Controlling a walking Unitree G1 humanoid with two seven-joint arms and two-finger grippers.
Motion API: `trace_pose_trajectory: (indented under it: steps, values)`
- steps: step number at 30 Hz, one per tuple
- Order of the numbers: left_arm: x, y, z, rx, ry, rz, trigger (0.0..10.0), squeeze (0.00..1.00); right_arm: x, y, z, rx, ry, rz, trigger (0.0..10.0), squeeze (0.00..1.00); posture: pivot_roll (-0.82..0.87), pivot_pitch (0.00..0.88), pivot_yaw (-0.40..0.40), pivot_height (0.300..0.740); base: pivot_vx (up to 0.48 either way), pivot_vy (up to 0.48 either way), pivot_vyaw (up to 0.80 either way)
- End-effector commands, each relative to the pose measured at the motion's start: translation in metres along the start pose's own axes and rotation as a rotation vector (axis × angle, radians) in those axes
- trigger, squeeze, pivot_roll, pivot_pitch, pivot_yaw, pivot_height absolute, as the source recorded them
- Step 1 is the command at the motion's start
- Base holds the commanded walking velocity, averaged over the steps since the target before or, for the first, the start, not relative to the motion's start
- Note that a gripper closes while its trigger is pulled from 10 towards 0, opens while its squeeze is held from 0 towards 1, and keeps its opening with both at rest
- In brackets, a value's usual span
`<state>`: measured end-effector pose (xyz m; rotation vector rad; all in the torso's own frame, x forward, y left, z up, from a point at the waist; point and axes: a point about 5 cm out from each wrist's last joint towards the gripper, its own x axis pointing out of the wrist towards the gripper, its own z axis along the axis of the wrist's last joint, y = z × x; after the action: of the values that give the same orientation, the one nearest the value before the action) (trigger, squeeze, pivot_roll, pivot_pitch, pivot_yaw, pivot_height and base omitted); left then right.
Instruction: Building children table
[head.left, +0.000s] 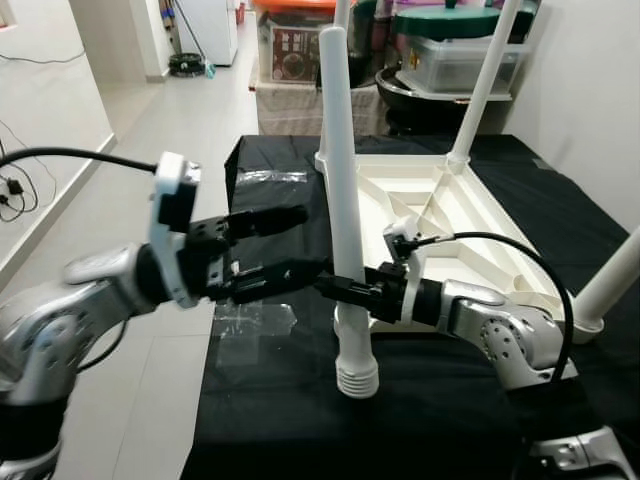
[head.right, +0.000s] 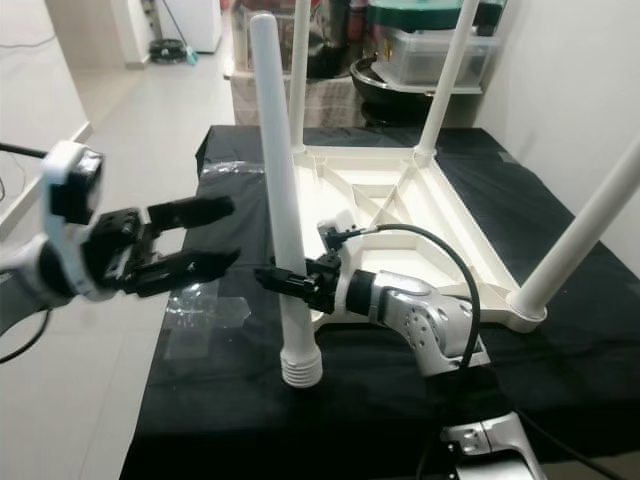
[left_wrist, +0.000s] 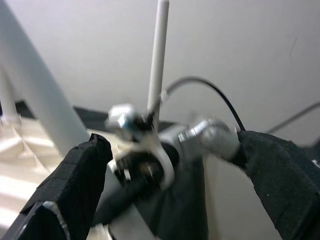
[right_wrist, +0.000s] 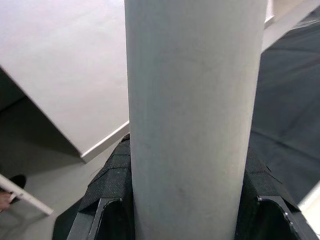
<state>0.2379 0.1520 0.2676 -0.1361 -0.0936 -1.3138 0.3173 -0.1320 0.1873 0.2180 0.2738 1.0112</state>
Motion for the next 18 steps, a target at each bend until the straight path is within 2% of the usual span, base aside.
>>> trace_pose_trajectory:
  steps: [1, 5, 6, 7, 8, 10, 11, 13, 16, 17, 18]
  values:
    - [-0.004, -0.005, 0.002, 0.027, 0.007, 0.012, 10.0, 0.0, -0.001, -0.004, 0.013, -0.041, -0.039, -0.018, 0.0, 0.0, 0.1, 0.0, -0.069, 0.74, 0.0, 0.0, 0.0]
    - [-0.006, -0.006, -0.001, 0.029, 0.009, 0.042, 10.0, 0.0, 0.0, -0.009, 0.021, -0.055, -0.078, -0.056, 0.0, 0.0, 0.1, 0.0, -0.07, 0.74, 0.0, 0.0, 0.0]
    - [-0.008, 0.008, -0.019, 0.076, 0.039, 0.247, 10.0, 0.0, 0.003, -0.022, 0.047, -0.066, -0.228, -0.202, 0.0, 0.0, 0.1, 0.0, -0.067, 0.74, 0.0, 0.0, 0.0]
    - [-0.009, 0.014, -0.026, 0.097, 0.059, 0.334, 10.0, 0.0, 0.004, -0.025, 0.055, -0.061, -0.282, -0.249, 0.0, 0.0, 0.1, 0.0, -0.067, 0.74, 0.0, 0.0, 0.0]
    - [-0.009, 0.014, -0.026, 0.097, 0.059, 0.334, 10.0, 0.0, 0.004, -0.025, 0.055, -0.061, -0.282, -0.249, 0.0, 0.0, 0.1, 0.0, -0.067, 0.74, 0.0, 0.0, 0.0]
    - [-0.013, 0.026, -0.042, 0.131, 0.14, 0.496, 10.0, 0.0, 0.007, -0.02, 0.066, -0.088, -0.358, -0.261, 0.0, 0.0, 0.1, 0.0, -0.066, 0.74, 0.0, 0.0, 0.0]
    - [-0.013, 0.026, -0.042, 0.131, 0.14, 0.496, 10.0, 0.0, 0.007, -0.02, 0.066, -0.088, -0.358, -0.261, 0.0, 0.0, 0.1, 0.0, -0.066, 0.74, 0.0, 0.0, 0.0]
    - [-0.019, 0.032, -0.059, 0.144, 0.217, 0.599, 10.0, 0.0, 0.01, -0.007, 0.074, -0.119, -0.42, -0.236, 0.0, 0.0, 0.1, 0.0, -0.064, 0.74, 0.0, 0.0, 0.0]
    - [-0.021, 0.034, -0.068, 0.154, 0.256, 0.645, 10.0, 0.0, 0.013, 0.003, 0.078, -0.119, -0.459, -0.22, 0.0, 0.0, 0.09, 0.0, -0.062, 0.74, 0.0, 0.0, 0.0]
    - [-0.021, 0.036, -0.069, 0.154, 0.248, 0.663, 10.0, 0.0, 0.016, 0.009, 0.078, -0.114, -0.472, -0.203, 0.0, 0.0, 0.09, 0.0, -0.06, 0.74, 0.0, 0.0, 0.0]
    - [-0.021, 0.036, -0.069, 0.154, 0.248, 0.663, 10.0, 0.0, 0.016, 0.009, 0.078, -0.114, -0.472, -0.203, 0.0, 0.0, 0.09, 0.0, -0.06, 0.74, 0.0, 0.0, 0.0]
